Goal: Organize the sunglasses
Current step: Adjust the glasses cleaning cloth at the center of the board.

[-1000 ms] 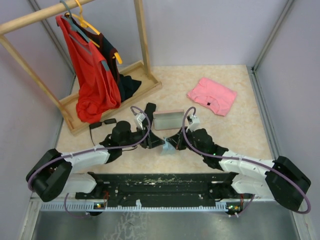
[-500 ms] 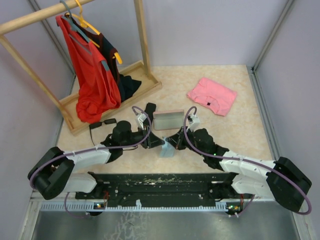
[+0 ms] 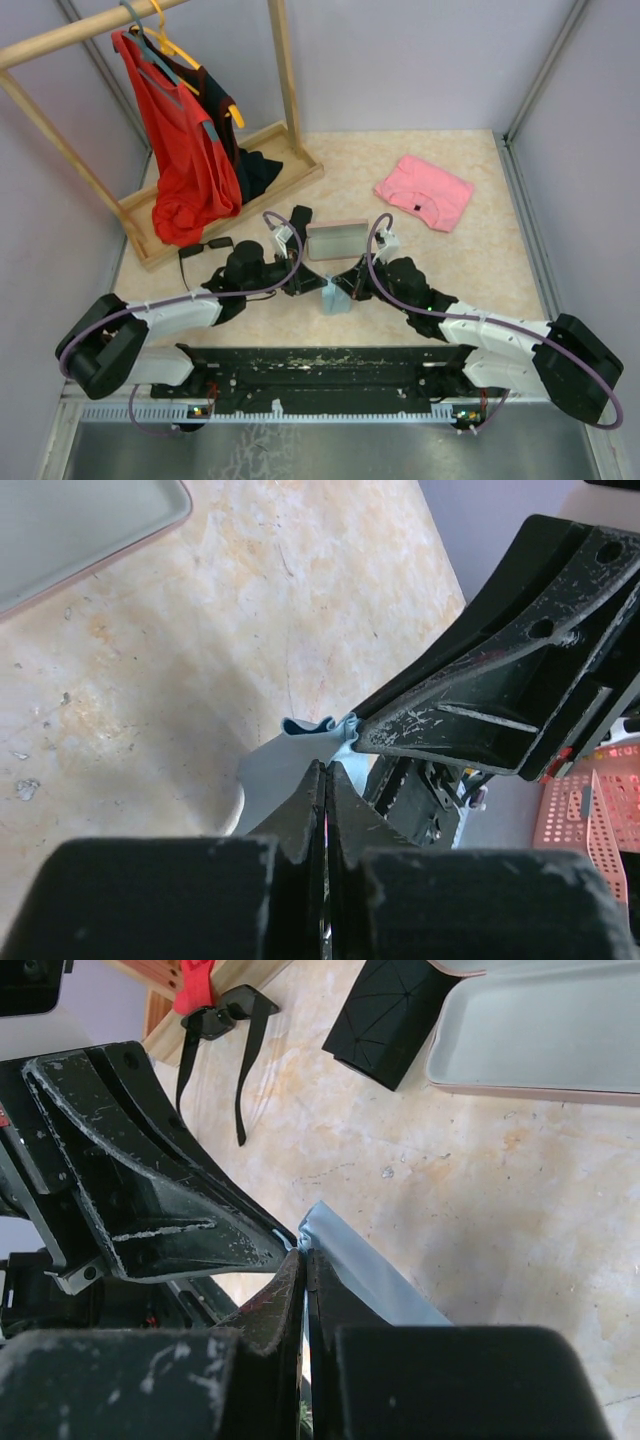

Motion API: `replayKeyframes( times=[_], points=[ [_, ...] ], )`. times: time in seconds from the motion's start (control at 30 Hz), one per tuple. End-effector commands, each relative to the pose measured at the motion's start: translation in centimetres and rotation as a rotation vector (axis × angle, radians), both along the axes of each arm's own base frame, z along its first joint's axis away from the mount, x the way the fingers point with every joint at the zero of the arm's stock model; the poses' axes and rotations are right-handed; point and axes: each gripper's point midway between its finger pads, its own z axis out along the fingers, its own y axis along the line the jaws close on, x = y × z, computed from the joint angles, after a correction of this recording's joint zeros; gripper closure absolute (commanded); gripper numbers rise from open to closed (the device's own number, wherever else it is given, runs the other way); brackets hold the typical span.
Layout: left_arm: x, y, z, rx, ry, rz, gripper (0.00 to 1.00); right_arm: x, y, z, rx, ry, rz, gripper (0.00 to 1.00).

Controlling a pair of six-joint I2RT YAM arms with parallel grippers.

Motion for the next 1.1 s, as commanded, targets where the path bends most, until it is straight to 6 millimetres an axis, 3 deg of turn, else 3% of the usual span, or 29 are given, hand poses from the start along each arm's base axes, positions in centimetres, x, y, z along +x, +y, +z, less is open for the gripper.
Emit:
replayKeyframes(
  times=[0.0,0.77,1.07],
  points=[
    [1.4,0.5,0.7,0.015,-0.035,0.070,1.00,1.0,0.1,2.7,0.042,-0.060,-0.027,1.00],
    [2.5,2.3,-0.2,0.113,-0.024,0.180,1.00,1.0,-1.6,2.0,-0.056,-0.073,-0.061,1.00],
    [2.6,2.8,0.9,0.162,-0.060,0.172,1.00,1.1,-2.0,3.0,-0.123,-0.113,-0.040,1.00]
  ],
)
